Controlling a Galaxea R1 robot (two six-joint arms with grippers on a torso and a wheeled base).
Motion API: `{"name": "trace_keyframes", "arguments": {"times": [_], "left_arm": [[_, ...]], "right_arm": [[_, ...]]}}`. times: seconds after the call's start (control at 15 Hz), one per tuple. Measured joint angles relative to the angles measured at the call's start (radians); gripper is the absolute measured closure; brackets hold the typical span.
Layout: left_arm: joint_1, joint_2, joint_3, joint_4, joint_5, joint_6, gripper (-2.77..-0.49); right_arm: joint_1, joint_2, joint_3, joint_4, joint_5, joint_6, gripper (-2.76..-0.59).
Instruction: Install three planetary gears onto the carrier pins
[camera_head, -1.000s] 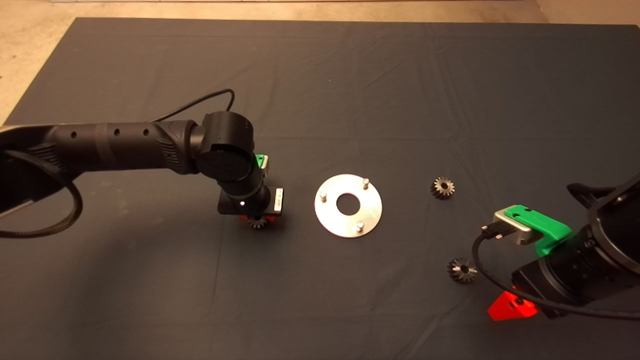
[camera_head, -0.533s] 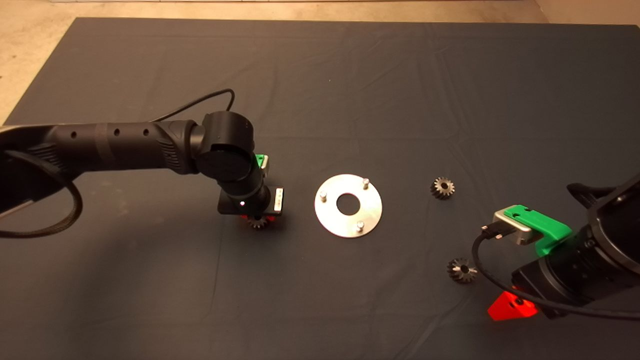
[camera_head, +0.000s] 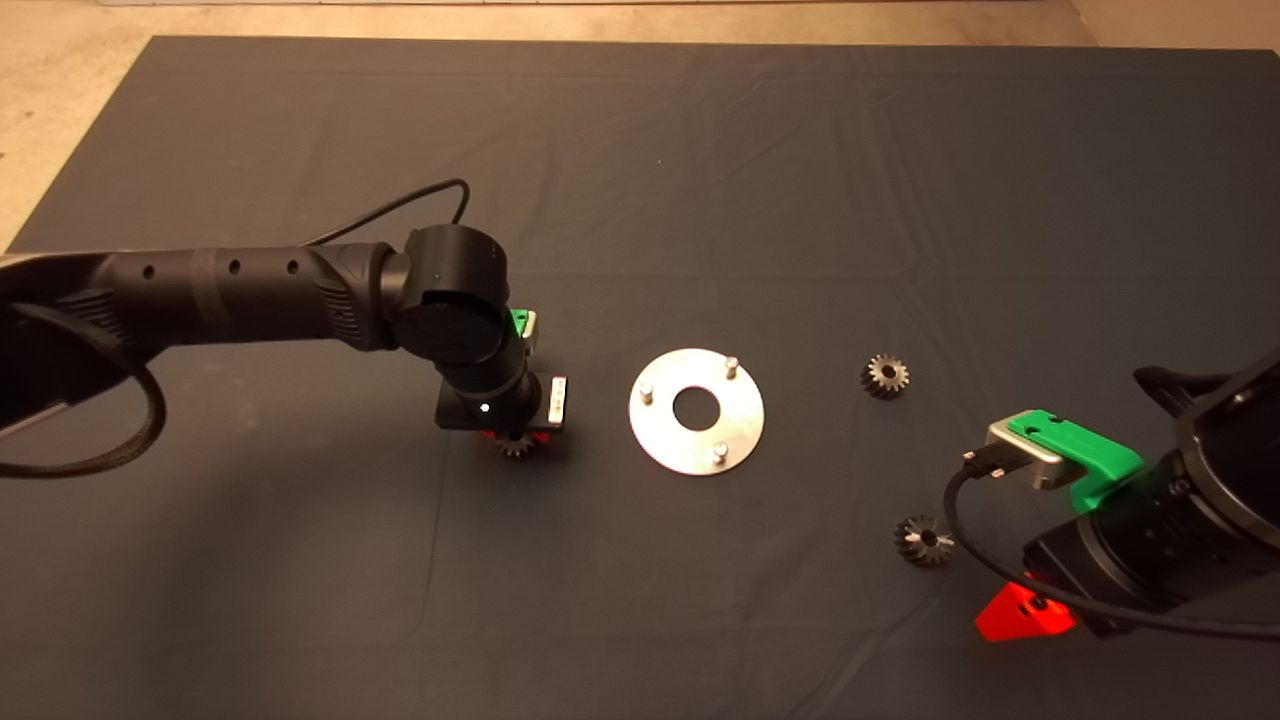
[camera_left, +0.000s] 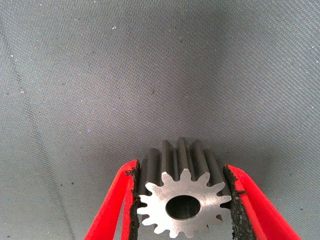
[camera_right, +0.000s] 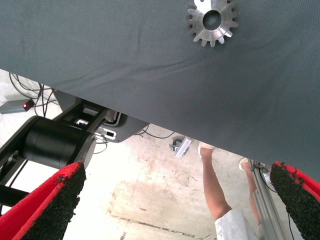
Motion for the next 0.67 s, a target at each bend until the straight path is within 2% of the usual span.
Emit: {"name": "trace_keyframes", "arguments": {"times": [0.13, 0.27, 0.4, 0.53, 0.67], "left_arm": [[0.000, 0.007, 0.000, -0.001, 0.003, 0.000, -0.94], [0.000, 0.015, -0.003, -0.004, 0.017, 0.000, -0.94], [-0.001, 0.017, -0.005, -0.010, 0.018, 0.000, -0.94], [-0.007, 0.023, -0.015, -0.032, 0.015, 0.000, -0.93], [-0.013, 0.035, -0.017, -0.073, 0.013, 0.000, -0.93]], "right_arm": [[0.000, 0.002, 0.000, 0.000, 0.000, 0.000, -2.75], [0.000, 0.002, 0.000, 0.000, 0.000, 0.000, -2.75], [-0.001, 0.003, 0.000, 0.000, 0.000, 0.000, -2.75], [-0.003, 0.009, 0.000, 0.000, 0.000, 0.000, -2.75], [-0.003, 0.012, 0.000, 0.000, 0.000, 0.000, -2.75]]}}
